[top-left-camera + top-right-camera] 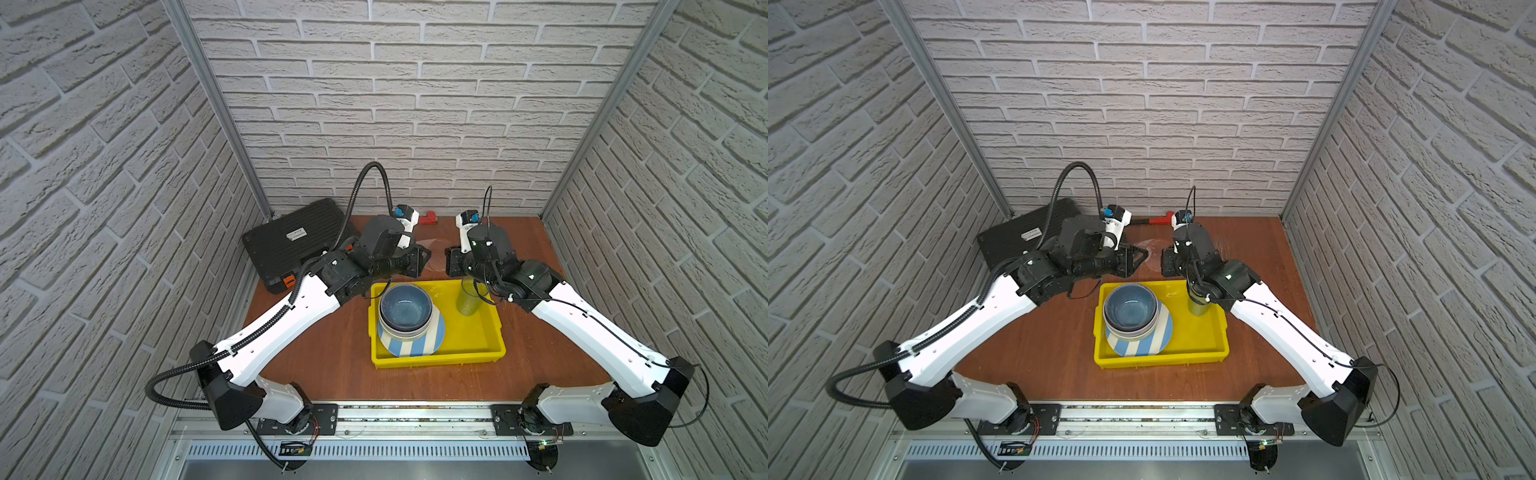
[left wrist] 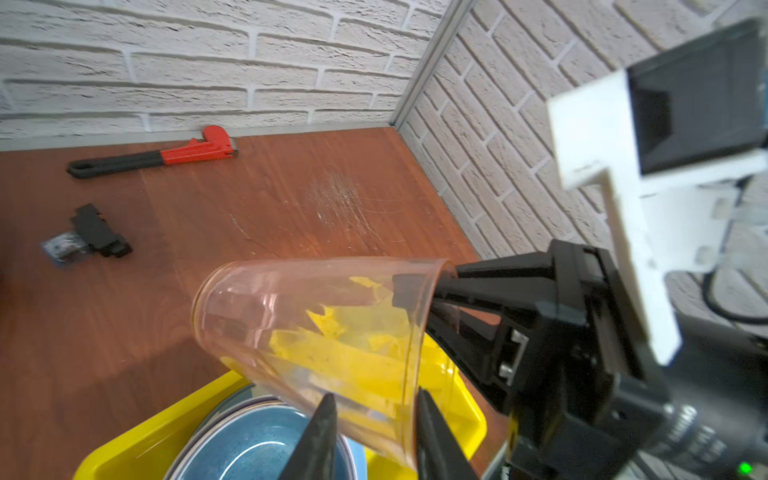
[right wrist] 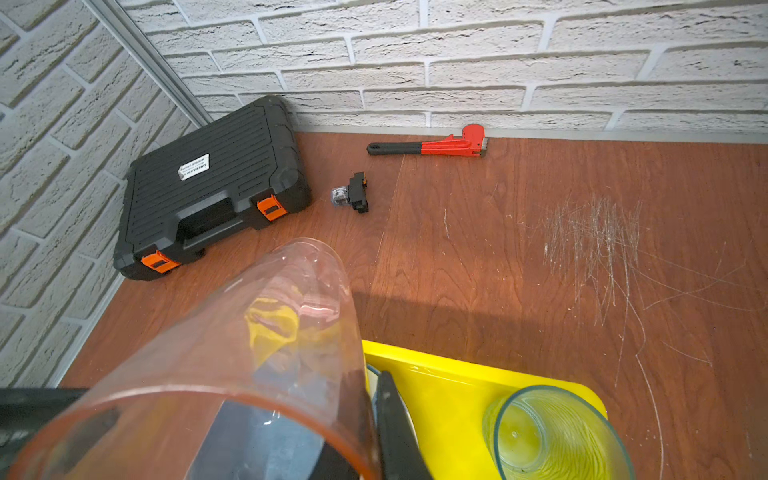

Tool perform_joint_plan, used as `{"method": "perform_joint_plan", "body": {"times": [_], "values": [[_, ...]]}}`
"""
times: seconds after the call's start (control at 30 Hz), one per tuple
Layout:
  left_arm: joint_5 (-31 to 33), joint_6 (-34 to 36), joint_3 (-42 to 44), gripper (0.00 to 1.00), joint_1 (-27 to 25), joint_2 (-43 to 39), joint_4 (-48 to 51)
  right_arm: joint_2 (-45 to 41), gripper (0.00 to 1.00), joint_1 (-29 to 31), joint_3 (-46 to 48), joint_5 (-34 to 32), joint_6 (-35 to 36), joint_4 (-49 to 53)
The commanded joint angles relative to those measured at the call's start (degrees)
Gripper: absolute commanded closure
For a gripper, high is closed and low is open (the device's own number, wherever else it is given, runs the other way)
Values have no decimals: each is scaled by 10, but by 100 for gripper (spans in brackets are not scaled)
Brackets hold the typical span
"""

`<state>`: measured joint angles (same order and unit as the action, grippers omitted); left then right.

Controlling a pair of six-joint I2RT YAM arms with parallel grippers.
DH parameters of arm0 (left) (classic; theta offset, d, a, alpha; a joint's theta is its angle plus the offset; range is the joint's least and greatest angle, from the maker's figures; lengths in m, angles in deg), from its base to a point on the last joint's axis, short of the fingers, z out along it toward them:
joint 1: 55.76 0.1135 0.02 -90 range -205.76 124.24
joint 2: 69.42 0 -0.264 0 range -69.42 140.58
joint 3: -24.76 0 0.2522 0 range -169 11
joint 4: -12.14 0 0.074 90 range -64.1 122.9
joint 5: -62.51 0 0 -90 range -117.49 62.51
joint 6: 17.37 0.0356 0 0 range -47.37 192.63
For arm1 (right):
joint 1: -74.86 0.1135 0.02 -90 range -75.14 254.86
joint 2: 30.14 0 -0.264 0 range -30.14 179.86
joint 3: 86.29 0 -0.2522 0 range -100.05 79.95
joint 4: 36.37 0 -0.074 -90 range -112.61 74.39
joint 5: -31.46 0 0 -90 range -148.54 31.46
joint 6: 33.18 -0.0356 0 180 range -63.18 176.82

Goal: Place the mixed dishes into the plastic bin
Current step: 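Grip the pink cup with the right gripper while the left gripper opens, then lower the pink cup into the bin with the right gripper while the left arm withdraws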

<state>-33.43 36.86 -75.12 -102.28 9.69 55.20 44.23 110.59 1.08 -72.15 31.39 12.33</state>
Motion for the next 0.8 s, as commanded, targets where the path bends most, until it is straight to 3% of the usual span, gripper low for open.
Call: {"method": "perform_joint_plan", "body": {"times": [0.0, 0.2, 0.5, 0.77], "values": [[-105, -16, 24, 65, 25, -22, -64, -27, 94, -3, -11, 14, 21, -4], [-102, 24, 36, 64, 37, -50, -26, -29, 94, -3, -51, 38, 69, 92], [-82, 70, 60, 42, 61, -100, -7, -50, 94, -4, -83, 17, 94, 232], [-41, 102, 61, 37, 84, -119, 43, -58, 94, -6, -89, 1, 77, 356]]}}
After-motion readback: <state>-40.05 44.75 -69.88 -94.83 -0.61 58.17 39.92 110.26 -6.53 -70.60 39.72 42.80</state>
